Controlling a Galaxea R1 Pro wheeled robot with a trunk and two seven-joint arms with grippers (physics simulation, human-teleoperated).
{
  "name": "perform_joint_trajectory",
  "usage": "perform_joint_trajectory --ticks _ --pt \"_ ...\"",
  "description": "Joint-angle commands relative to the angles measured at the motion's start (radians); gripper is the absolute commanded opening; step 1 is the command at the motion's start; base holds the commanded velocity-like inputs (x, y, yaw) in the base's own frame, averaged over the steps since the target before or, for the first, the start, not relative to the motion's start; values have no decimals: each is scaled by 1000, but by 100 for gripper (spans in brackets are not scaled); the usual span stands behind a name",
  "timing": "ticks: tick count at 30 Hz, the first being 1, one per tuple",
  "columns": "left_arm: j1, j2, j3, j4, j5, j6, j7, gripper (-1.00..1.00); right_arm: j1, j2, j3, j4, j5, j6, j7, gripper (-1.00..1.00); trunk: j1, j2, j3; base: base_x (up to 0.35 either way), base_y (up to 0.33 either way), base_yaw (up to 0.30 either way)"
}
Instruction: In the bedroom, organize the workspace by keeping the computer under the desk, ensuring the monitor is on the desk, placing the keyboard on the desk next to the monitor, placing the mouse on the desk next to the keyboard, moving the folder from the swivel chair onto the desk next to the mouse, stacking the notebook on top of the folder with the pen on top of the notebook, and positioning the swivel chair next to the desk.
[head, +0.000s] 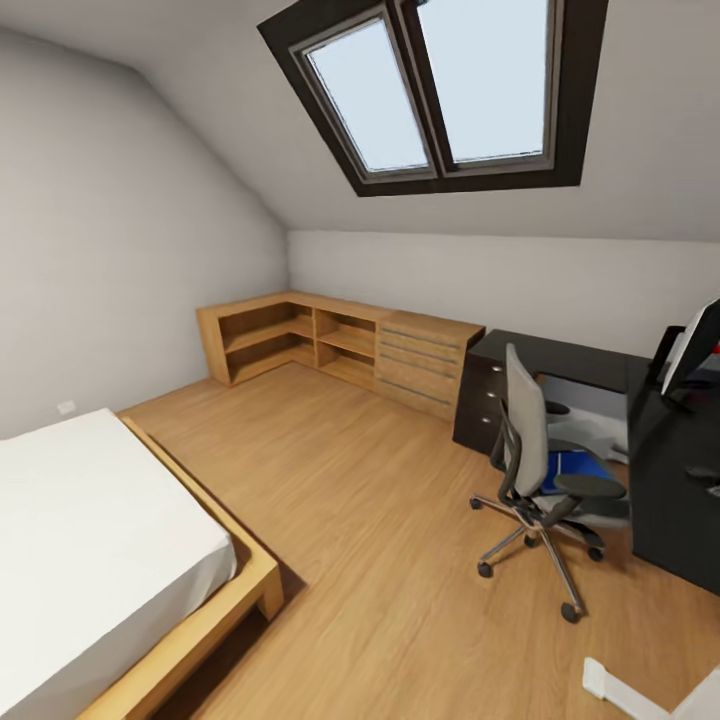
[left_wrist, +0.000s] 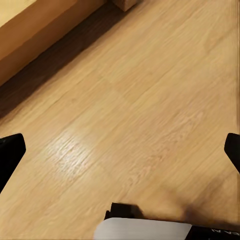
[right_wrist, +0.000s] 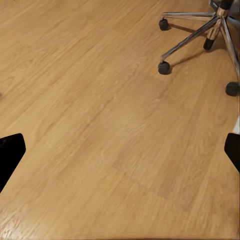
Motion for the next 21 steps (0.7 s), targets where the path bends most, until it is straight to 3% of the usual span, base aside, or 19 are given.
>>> perform_joint_trajectory --ticks 1,7,21 --pt "0 0 -1 -1 7 -2 0 100 -1 0 1 1 -7 -4 2 100 0 -1 -1 0 0 -281" --pt "0 0 0 -1 7 -2 0 100 -1 0 0 1 -7 -8 3 100 0 -1 -1 143 171 -281" --pt "0 0 0 -1 8 -2 0 100 -1 -1 -1 -2 -7 -12 2 100 0 -1 -6 270 218 -263"
